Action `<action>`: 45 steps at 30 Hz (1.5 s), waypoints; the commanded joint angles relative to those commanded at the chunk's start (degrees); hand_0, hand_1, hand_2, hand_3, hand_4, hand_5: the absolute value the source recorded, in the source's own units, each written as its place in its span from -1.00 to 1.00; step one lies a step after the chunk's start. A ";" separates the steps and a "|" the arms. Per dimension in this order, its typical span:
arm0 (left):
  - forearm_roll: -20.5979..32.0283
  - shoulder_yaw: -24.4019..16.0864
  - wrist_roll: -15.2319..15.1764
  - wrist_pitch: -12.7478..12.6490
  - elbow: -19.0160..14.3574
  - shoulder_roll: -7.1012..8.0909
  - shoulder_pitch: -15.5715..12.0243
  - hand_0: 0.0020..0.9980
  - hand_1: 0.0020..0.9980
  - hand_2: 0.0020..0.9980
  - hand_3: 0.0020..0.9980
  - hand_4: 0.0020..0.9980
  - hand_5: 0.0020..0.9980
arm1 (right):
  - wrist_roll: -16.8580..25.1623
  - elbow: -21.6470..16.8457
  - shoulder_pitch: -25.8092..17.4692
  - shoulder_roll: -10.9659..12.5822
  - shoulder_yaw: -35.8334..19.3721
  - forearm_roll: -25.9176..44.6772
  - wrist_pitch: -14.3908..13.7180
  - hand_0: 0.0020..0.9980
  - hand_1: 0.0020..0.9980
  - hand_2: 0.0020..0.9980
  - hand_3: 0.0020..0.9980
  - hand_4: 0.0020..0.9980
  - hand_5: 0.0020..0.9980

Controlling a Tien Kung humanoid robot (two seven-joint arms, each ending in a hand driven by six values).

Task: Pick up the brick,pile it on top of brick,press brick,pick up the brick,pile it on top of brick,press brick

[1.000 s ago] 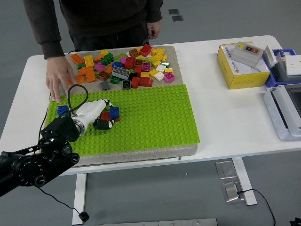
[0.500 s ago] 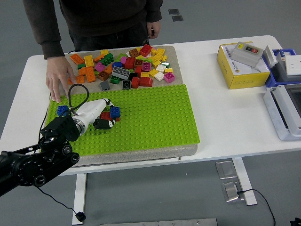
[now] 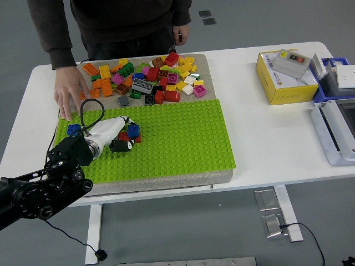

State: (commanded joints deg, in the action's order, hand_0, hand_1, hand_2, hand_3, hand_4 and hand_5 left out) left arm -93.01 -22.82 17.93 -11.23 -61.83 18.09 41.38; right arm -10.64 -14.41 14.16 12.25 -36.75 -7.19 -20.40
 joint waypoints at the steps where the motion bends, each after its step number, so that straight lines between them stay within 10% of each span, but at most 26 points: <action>1: -0.03 0.01 0.03 0.15 -0.04 0.01 0.01 0.88 0.94 0.95 0.64 0.03 -0.48 | 0.00 0.00 0.01 0.00 -0.02 -0.03 0.00 0.17 0.05 0.03 0.36 -0.82 0.87; 45: -0.32 -1.27 0.61 4.56 -1.48 1.37 0.43 0.91 0.98 1.00 0.74 0.37 -0.33 | -0.27 0.08 -0.24 0.09 -1.32 -1.48 0.21 0.18 0.04 0.03 0.36 -0.81 0.86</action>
State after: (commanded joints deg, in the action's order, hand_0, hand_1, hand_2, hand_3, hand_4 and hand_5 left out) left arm -93.33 -24.09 18.54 -6.67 -63.31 19.46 41.81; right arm -10.91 -14.33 13.92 12.34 -38.07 -8.67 -20.20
